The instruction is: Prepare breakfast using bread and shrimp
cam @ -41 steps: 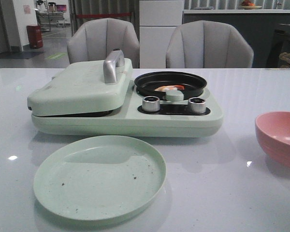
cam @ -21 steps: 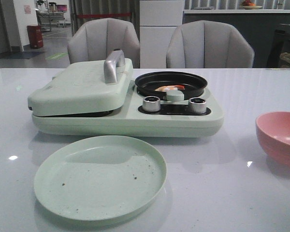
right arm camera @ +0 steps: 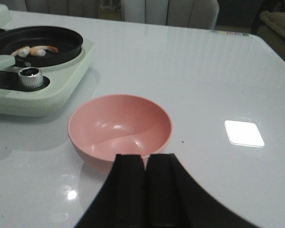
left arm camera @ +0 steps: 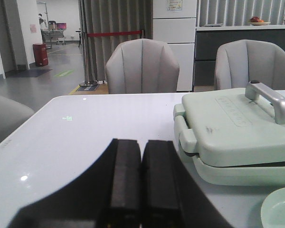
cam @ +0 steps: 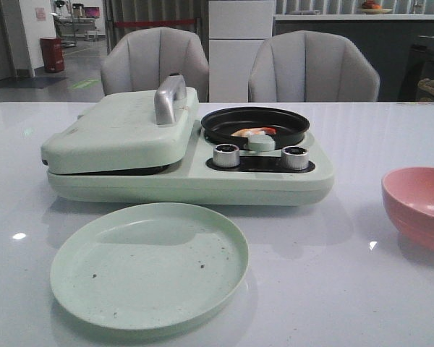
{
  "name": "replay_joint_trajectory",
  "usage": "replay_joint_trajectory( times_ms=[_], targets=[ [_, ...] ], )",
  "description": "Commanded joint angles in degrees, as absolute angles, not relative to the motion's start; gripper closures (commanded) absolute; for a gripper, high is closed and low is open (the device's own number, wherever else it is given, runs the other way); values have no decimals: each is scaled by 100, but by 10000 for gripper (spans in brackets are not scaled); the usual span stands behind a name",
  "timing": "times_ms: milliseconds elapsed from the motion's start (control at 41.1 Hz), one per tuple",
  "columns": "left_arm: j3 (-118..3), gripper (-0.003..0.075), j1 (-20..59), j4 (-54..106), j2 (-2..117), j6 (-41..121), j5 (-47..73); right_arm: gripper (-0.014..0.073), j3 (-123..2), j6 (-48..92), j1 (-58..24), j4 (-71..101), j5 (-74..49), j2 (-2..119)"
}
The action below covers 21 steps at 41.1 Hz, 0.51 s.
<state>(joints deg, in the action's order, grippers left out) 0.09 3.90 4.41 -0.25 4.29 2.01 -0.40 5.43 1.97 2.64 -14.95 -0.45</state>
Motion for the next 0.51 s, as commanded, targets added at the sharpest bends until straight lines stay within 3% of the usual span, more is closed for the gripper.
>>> replay_joint_trajectory(
  times_ms=[0,487],
  targets=[
    [51,621,438,465,-137,442,-346,559,70,606,229,329,-313,-186],
    [51,621,438,465,-137,442,-346,559,61,601,229,575,-40,-186]
  ],
)
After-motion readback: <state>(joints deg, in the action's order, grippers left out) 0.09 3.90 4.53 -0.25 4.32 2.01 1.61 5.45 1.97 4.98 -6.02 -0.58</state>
